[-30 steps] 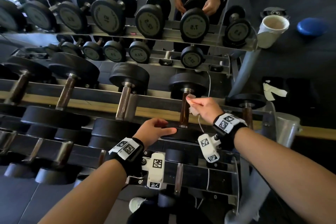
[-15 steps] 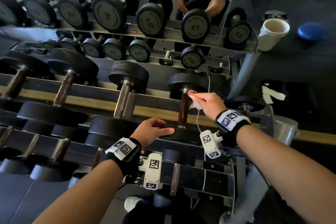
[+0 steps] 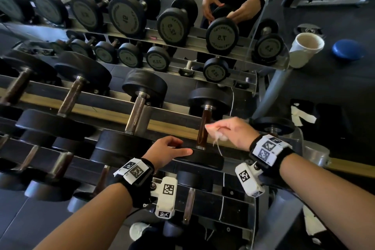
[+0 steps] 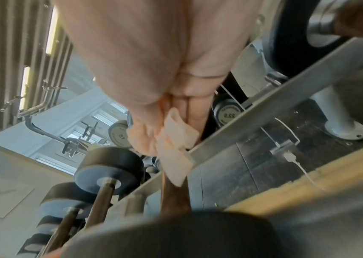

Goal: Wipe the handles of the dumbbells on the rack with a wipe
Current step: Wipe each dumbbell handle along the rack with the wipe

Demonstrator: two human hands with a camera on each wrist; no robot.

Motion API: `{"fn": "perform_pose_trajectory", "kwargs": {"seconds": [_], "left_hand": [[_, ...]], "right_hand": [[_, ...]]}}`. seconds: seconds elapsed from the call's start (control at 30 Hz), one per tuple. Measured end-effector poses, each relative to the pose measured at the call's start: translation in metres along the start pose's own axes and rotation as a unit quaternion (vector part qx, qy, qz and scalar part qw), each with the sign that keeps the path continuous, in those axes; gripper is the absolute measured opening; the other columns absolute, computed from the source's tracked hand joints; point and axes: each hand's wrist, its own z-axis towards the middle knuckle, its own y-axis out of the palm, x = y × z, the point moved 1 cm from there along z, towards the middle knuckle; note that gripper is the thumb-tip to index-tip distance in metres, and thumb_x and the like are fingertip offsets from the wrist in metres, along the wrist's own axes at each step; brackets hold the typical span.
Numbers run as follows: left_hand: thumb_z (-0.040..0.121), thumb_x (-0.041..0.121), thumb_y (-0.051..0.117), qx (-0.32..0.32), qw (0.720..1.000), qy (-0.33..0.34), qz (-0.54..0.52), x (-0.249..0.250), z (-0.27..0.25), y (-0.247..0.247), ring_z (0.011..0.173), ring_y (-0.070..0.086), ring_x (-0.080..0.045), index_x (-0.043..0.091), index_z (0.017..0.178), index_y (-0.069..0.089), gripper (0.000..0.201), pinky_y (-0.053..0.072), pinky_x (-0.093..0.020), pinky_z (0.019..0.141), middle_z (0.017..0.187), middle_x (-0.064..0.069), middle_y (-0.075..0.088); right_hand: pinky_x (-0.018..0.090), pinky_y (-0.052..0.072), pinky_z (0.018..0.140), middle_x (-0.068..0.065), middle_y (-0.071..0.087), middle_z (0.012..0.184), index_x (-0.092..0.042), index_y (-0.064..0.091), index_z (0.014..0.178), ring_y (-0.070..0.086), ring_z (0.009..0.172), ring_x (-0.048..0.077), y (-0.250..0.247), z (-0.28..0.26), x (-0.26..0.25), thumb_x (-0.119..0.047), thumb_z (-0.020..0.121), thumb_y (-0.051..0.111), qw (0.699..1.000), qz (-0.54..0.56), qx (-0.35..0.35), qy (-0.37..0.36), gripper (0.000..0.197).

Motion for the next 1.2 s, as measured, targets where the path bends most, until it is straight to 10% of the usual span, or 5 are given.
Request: {"fn": "perform_pose_trajectory", "kwargs": {"seconds": [0.1, 0.47, 0.87, 1.13, 1.2], "left_hand": [[0.064, 0.055, 0.083, -0.006, 1.0, -0.001, 0.001, 0.0, -0.001, 0.001, 0.106, 0.06, -0.007, 0.034, 0.111, 0.062, 0.055, 0.047, -0.032, 0.097, 0.11, 0.011, 0.067], [0.061, 0.058, 0.083, 0.011, 1.0, -0.015, 0.005, 0.001, -0.001, 0.002, 0.102, 0.059, -0.005, 0.034, 0.112, 0.063, 0.059, 0.048, -0.033, 0.096, 0.11, 0.013, 0.064], [0.057, 0.06, 0.084, 0.024, 1.0, -0.017, 0.005, 0.0, 0.001, 0.003, 0.098, 0.06, -0.004, 0.033, 0.11, 0.066, 0.062, 0.046, -0.022, 0.08, 0.105, 0.014, 0.065], [0.06, 0.059, 0.083, 0.013, 1.0, -0.022, 0.001, 0.001, 0.0, 0.001, 0.101, 0.06, -0.007, 0.033, 0.112, 0.064, 0.061, 0.048, -0.028, 0.089, 0.108, 0.012, 0.065], [0.062, 0.058, 0.083, 0.011, 1.0, -0.021, 0.003, 0.002, -0.001, 0.001, 0.101, 0.06, -0.006, 0.032, 0.114, 0.064, 0.061, 0.048, -0.029, 0.09, 0.109, 0.011, 0.064]], "right_hand": [[0.026, 0.055, 0.076, -0.002, 0.074, 0.104, -0.041, 0.062, 0.128, 0.068, 0.081, 0.008, -0.019, 0.013, 0.0, -0.022, 0.102, 0.049, 0.989, -0.105, 0.071, -0.073, 0.035], [0.035, 0.03, 0.12, 0.004, 0.045, 0.153, -0.016, 0.049, 0.144, 0.041, 0.142, 0.02, -0.018, 0.041, 0.003, -0.002, 0.099, 0.048, 0.927, -0.315, -0.072, -0.188, 0.048], [0.031, 0.041, 0.111, -0.003, 0.06, 0.139, -0.021, 0.065, 0.13, 0.058, 0.125, 0.016, 0.015, 0.023, 0.009, -0.022, 0.098, 0.058, 0.925, -0.261, -0.091, -0.26, 0.033], [0.038, 0.046, 0.109, -0.013, 0.054, 0.144, -0.04, 0.049, 0.14, 0.056, 0.127, 0.01, -0.018, 0.038, -0.001, -0.04, 0.102, 0.037, 0.945, -0.278, -0.052, -0.167, 0.04], [0.039, 0.057, 0.092, -0.004, 0.069, 0.121, -0.046, 0.042, 0.137, 0.07, 0.1, 0.013, -0.007, 0.024, -0.001, -0.05, 0.102, 0.025, 0.931, -0.305, -0.086, -0.182, 0.04]]}}
